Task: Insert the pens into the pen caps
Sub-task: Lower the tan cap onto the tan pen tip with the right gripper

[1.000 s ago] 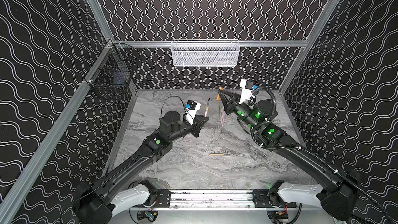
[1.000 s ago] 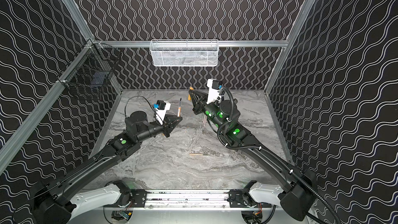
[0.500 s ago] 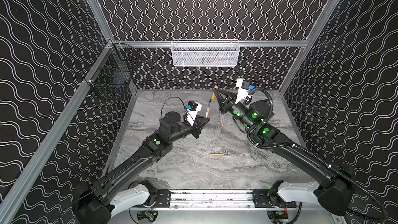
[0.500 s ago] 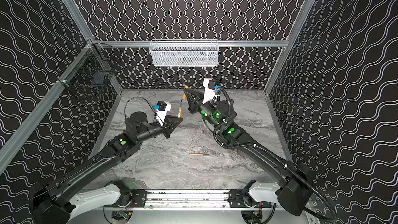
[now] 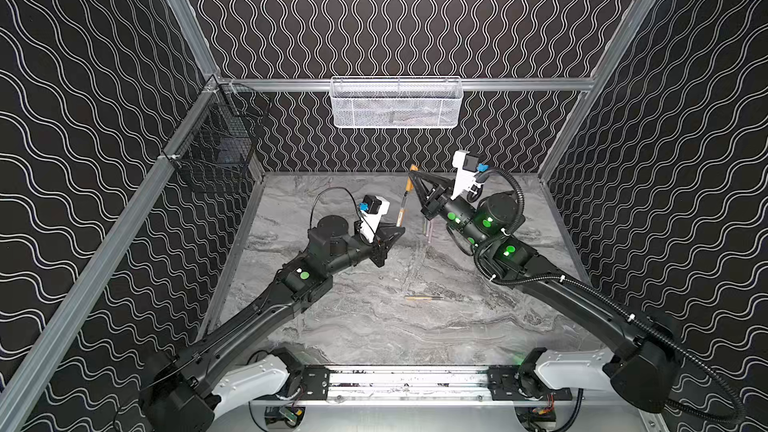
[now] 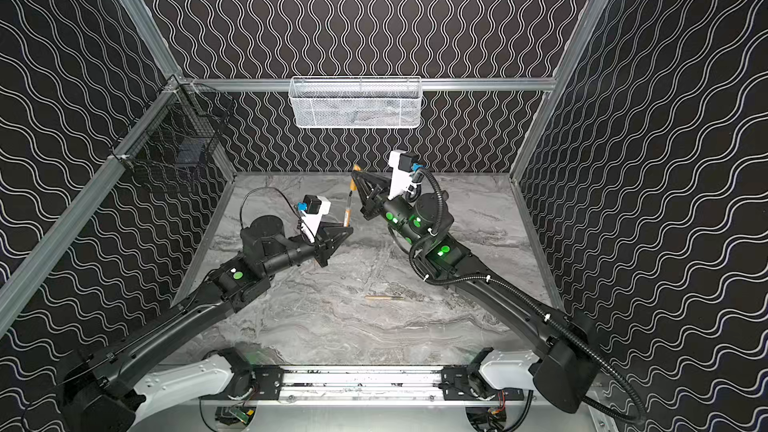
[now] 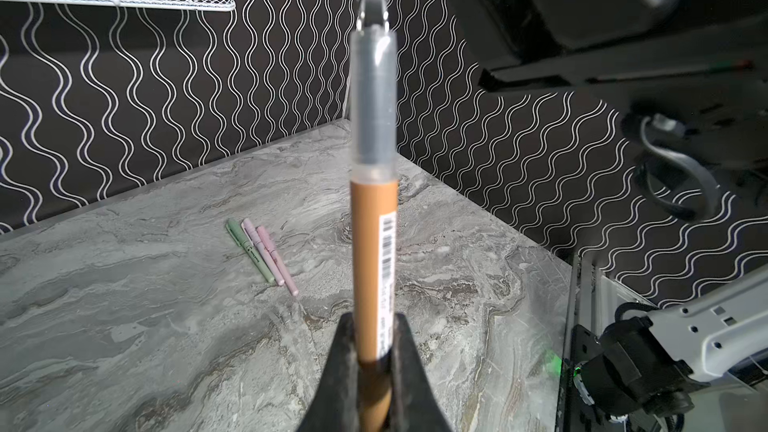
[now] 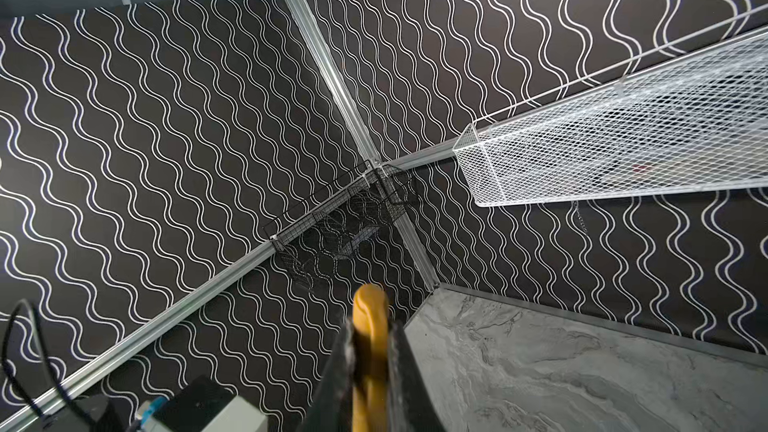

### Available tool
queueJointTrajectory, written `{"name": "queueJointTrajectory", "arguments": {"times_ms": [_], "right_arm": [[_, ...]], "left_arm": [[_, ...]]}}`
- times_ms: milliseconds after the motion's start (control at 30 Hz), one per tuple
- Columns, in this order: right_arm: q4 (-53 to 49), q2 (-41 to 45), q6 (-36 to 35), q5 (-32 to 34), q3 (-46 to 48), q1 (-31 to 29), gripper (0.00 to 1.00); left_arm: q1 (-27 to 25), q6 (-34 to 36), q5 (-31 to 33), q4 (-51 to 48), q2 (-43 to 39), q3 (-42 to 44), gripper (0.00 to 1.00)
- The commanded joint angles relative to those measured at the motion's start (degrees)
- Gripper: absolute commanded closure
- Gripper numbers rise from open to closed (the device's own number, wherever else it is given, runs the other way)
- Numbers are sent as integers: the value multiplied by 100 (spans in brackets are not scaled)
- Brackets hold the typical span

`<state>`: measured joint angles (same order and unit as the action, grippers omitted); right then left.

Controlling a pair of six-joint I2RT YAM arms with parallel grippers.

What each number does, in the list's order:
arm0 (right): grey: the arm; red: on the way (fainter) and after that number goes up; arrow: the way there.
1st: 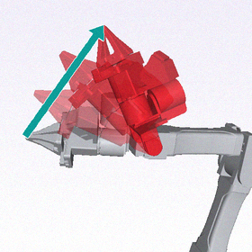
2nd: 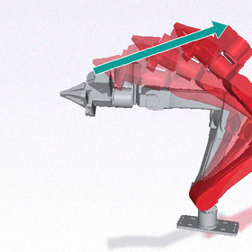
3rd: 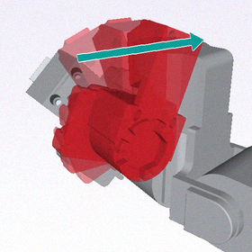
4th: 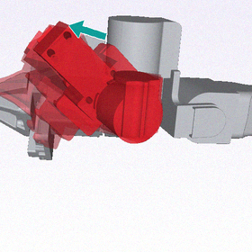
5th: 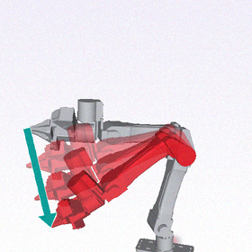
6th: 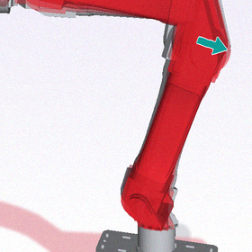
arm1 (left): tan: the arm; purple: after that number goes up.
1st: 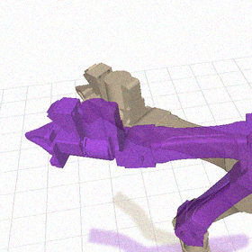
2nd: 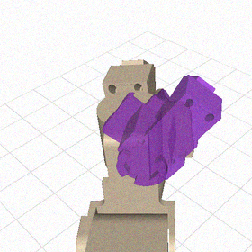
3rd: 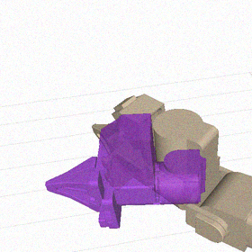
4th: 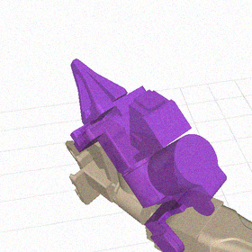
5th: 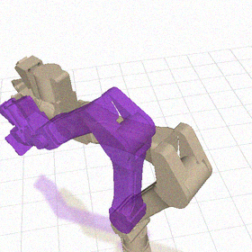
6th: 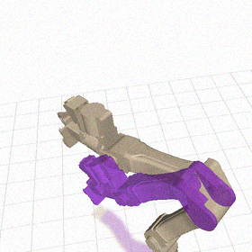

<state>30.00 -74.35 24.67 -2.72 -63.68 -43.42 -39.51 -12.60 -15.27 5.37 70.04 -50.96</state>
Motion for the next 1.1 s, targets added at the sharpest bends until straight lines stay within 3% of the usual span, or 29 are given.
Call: {"name": "queueJointTrajectory", "arguments": {"times_ms": [0,1067], "right_arm": [[149,8,92,-86,37,-15,98],[198,122,279,-361,312,-176,97]], "left_arm": [[-7,143,45,96,-22,-58,100],[84,-330,-205,445,-256,67,100]]}}
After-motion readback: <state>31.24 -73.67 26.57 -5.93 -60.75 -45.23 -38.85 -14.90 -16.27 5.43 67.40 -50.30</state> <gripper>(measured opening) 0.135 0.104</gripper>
